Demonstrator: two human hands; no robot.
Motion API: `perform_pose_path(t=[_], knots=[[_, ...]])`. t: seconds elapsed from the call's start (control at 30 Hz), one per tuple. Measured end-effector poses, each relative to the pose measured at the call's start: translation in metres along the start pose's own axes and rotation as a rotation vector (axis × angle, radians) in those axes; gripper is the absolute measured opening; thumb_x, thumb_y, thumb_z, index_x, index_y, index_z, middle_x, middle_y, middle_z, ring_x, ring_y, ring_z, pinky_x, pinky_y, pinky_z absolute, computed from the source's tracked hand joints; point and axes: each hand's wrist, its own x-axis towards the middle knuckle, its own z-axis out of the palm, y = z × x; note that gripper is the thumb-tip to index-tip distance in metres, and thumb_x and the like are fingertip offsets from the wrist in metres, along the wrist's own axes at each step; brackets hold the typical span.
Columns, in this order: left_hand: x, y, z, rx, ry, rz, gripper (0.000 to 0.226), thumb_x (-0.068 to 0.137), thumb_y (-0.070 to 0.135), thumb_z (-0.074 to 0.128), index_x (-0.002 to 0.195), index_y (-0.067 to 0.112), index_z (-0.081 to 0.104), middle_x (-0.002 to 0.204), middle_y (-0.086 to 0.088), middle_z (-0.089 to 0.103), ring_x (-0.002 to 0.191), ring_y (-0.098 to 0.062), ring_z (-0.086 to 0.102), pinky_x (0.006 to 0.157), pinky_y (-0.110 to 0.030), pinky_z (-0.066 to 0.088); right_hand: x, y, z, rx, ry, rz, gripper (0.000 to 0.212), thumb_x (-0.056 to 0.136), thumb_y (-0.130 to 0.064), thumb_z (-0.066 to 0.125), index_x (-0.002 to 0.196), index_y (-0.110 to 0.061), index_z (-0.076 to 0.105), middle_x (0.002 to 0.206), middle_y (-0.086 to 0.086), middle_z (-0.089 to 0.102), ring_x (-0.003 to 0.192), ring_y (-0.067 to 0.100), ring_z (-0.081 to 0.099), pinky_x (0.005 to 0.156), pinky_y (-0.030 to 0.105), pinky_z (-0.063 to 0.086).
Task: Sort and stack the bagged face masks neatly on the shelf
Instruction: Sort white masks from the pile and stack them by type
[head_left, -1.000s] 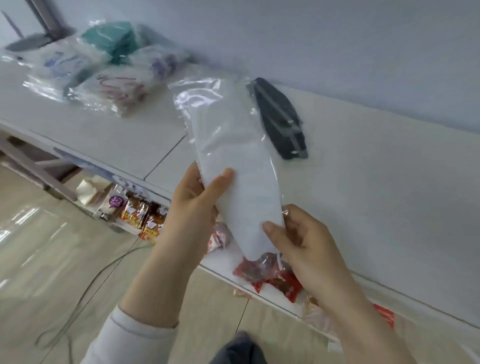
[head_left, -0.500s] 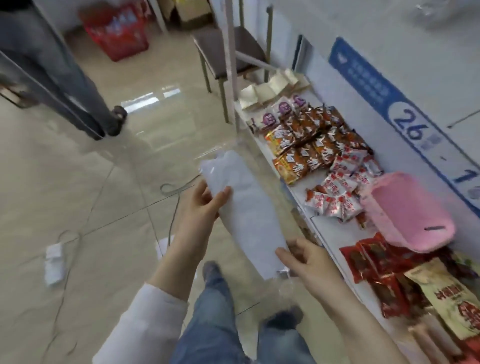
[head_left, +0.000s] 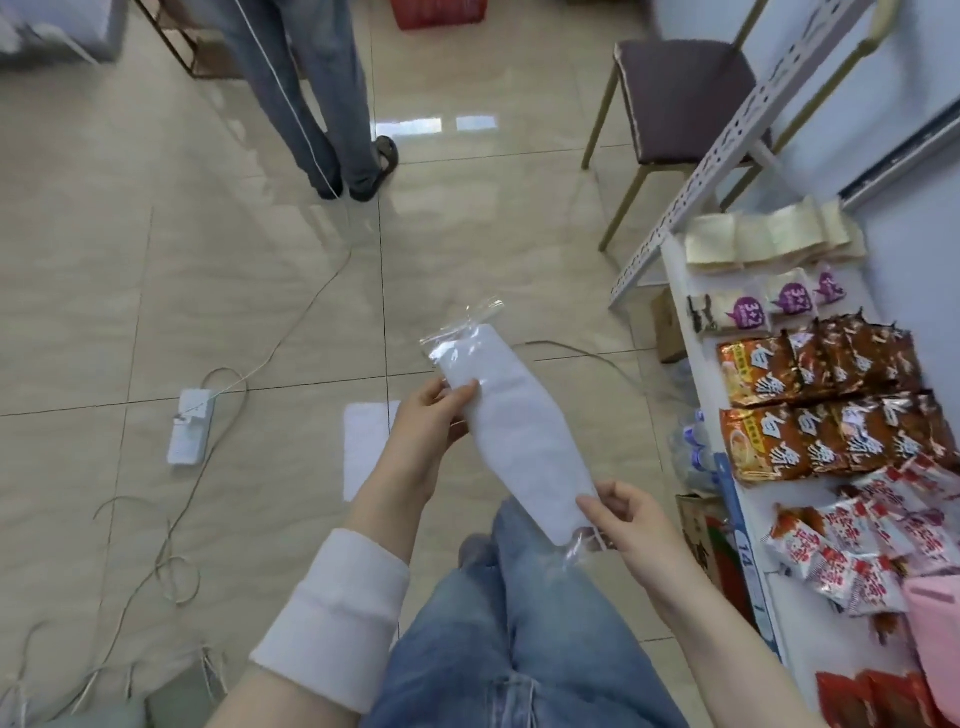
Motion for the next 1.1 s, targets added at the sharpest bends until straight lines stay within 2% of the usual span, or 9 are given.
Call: perform_pose_path(t=[0.1,0.23,0.5,0.63,0.77,0.9,0.97,1.0,1.1], knots=[[0.041,0.029,0.003,-0.024,0.021,0.02,0.014,0.092,0.01,0.058,0.094,0.018,0.068,0.085,0.006,0.074,0.078,-0.009,0.069,0.074,-0.019,0.056,0.04,-0.034,0.002,-0.014,0.021,-0.03,0.006,0.088,-0.01,0.061,0.092,-0.008,0.065,0.092,0.012,0.072,0.074,0.018,0.065,0.068,0.028,0.049],[0.097,0.086,0.029,-0.016,0.022,0.081,0.013,0.092,0.01,0.057,0.093,0.017,0.068,0.083,0.008,0.074,0.075,-0.007,0.069,0.069,-0.017,0.054,0.093,-0.099,-0.013,-0.011,0.029,-0.104,0.008,0.088,-0.014,0.062,0.095,-0.012,0.065,0.093,0.009,0.071,0.074,0.016,0.064,0.064,0.025,0.048],[0.179,0.225,0.137,0.06,-0.159,0.296,0.01,0.091,0.01,0.059,0.092,0.012,0.069,0.084,0.005,0.073,0.078,-0.01,0.068,0.067,-0.019,0.053,0.139,-0.244,-0.079,0.055,0.18,-0.337,0.005,0.088,-0.018,0.061,0.09,-0.018,0.065,0.077,-0.002,0.072,0.063,0.006,0.063,0.056,0.019,0.048],[0.202,0.276,0.201,0.111,-0.323,0.361,0.01,0.09,0.011,0.06,0.087,0.016,0.068,0.081,0.004,0.071,0.075,-0.01,0.067,0.067,-0.019,0.052,0.143,-0.287,-0.115,0.141,0.319,-0.382,0.005,0.087,-0.018,0.061,0.087,-0.015,0.064,0.068,-0.008,0.07,0.058,0.0,0.061,0.054,0.014,0.045],[0.219,0.313,0.272,0.211,-0.584,0.402,0.015,0.09,0.014,0.06,0.096,0.002,0.065,0.085,-0.01,0.062,0.078,-0.018,0.061,0.074,-0.028,0.052,0.133,-0.314,-0.144,0.266,0.574,-0.401,0.012,0.084,-0.014,0.063,0.073,-0.019,0.063,0.061,-0.007,0.066,0.056,0.004,0.06,0.057,0.016,0.046],[0.221,0.332,0.35,0.298,-0.851,0.41,0.028,0.087,0.021,0.065,0.095,-0.005,0.059,0.08,-0.013,0.054,0.064,-0.019,0.054,0.061,-0.029,0.048,0.109,-0.328,-0.169,0.376,0.799,-0.419,0.007,0.081,-0.022,0.062,0.078,-0.016,0.063,0.06,-0.006,0.064,0.052,0.007,0.057,0.054,0.017,0.044],[0.215,0.329,0.386,0.334,-0.946,0.373,0.037,0.083,0.026,0.069,0.095,-0.006,0.058,0.083,-0.014,0.058,0.072,-0.022,0.057,0.069,-0.035,0.05,0.101,-0.326,-0.182,0.439,0.904,-0.406,0.004,0.084,-0.016,0.061,0.083,-0.012,0.062,0.058,-0.008,0.065,0.05,0.006,0.058,0.051,0.014,0.043],[0.212,0.326,0.404,0.36,-0.986,0.355,0.034,0.084,0.025,0.069,0.091,-0.006,0.058,0.079,-0.012,0.061,0.072,-0.019,0.059,0.07,-0.031,0.05,0.097,-0.325,-0.187,0.463,0.952,-0.389,0.004,0.085,-0.014,0.06,0.084,-0.011,0.061,0.057,-0.009,0.064,0.049,0.005,0.058,0.05,0.014,0.043],[0.195,0.312,0.453,0.424,-1.103,0.354,0.019,0.092,0.017,0.059,0.074,0.012,0.058,0.056,0.012,0.059,0.052,-0.002,0.056,0.053,-0.013,0.044,0.089,-0.318,-0.206,0.527,1.103,-0.357,0.005,0.086,-0.012,0.06,0.085,-0.009,0.063,0.054,-0.007,0.062,0.046,0.004,0.056,0.047,0.014,0.043]])
